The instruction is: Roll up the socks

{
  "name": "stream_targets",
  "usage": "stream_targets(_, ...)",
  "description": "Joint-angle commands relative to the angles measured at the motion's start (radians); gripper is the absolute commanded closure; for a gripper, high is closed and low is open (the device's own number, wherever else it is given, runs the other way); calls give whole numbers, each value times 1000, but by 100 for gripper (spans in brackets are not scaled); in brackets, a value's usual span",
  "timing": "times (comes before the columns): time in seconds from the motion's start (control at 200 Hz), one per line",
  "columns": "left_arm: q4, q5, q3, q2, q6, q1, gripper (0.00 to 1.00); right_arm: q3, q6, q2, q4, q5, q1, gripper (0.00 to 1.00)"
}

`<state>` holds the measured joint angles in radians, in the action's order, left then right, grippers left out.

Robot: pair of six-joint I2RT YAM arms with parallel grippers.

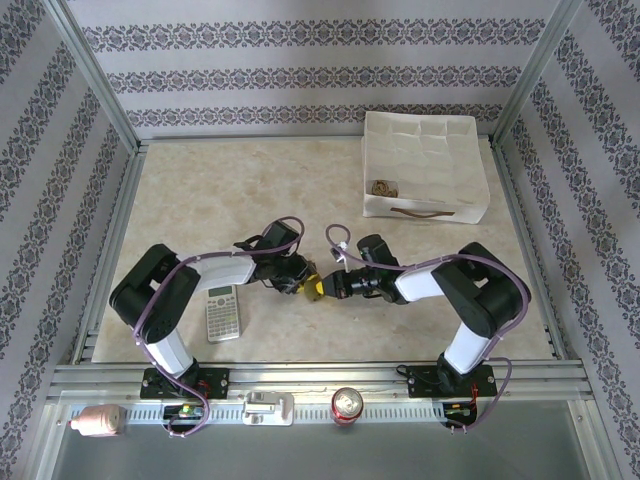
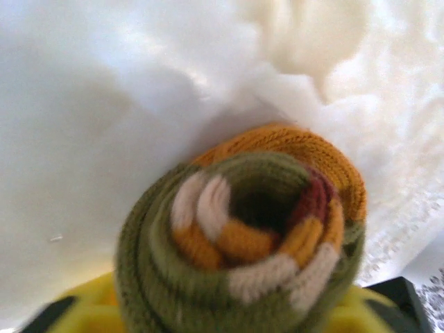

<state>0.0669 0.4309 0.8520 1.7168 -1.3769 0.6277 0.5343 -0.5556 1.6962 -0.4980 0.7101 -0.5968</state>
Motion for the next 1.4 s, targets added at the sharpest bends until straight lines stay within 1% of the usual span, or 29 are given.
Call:
stream_targets(0.0, -126, -30, -7, 91, -10, 28, 100, -19, -21, -50, 231, -99, -1, 94)
stream_targets(0.055, -117, -23, 2, 62, -20, 19, 100, 4, -32, -137, 292, -128, -2, 81)
stream_targets(0.145, -59, 5, 51, -5, -63, -8, 100, 57, -125, -293, 431, -174, 15, 67)
stream_targets(0.165, -25, 13, 77, -20, -69, -15, 100, 65, -150, -328, 446, -172, 21, 63)
stream_targets(0.235, 105, 43, 176, -55, -82, -45, 100, 98, -198, -438, 520, -171, 35, 59)
stream_targets(0.28, 191, 64, 238, -64, -96, -64, 100, 135, -228, -509, 596, -209, 26, 49)
stream_targets(0.315, 261, 83, 293, -65, -111, -79, 100, 161, -279, -562, 666, -269, 20, 38)
stream_targets(0.34, 305, 101, 327, -60, -121, -90, 100, 170, -327, -592, 685, -294, 19, 33)
stream_targets(0.38, 357, 136, 371, -48, -142, -105, 100, 177, -407, -631, 690, -311, 21, 29)
stream_targets(0.415, 365, 167, 390, -39, -176, -118, 100, 179, -509, -656, 701, -327, 23, 26)
stream_targets(0.5, 323, 192, 395, -39, -272, -133, 100, 164, -746, -676, 608, -315, 13, 25)
stream_targets(0.595, 326, 201, 426, -29, -313, -142, 100, 183, -925, -660, 559, -336, -12, 26)
stream_targets(0.704, 328, 206, 456, -23, -328, -144, 100, 206, -1030, -625, 466, -398, -44, 24)
stream_targets(0.764, 315, 209, 450, -30, -346, -143, 100, 212, -1080, -579, 402, -396, -53, 24)
stream_targets(0.799, 307, 205, 442, -35, -358, -144, 100, 218, -1107, -550, 364, -389, -62, 21)
stream_targets(0.819, 302, 202, 438, -39, -363, -143, 100, 222, -1121, -535, 352, -383, -67, 18)
stream_targets(0.869, 294, 198, 431, -43, -369, -144, 100, 229, -1140, -502, 331, -382, -79, 10)
stream_targets(0.894, 295, 197, 431, -43, -368, -142, 100, 225, -1152, -494, 310, -398, -90, 6)
stream_targets(0.904, 296, 195, 432, -43, -367, -143, 100, 221, -1157, -490, 293, -412, -96, 3)
stream_targets(0.969, 301, 189, 431, -47, -368, -139, 100, 214, -1168, -478, 256, -466, -117, 2)
stream_targets(1.034, 288, 185, 421, -55, -383, -132, 100, 228, -1164, -458, 258, -483, -117, 3)
stream_targets(1.114, 269, 184, 409, -64, -399, -128, 100, 228, -1159, -434, 259, -482, -107, 11)
stream_targets(1.219, 289, 175, 416, -79, -389, -126, 100, 201, -1141, -414, 264, -464, -79, 18)
stream_targets(1.399, 300, 177, 396, -110, -388, -123, 100, 201, -1091, -379, 265, -404, -19, 18)
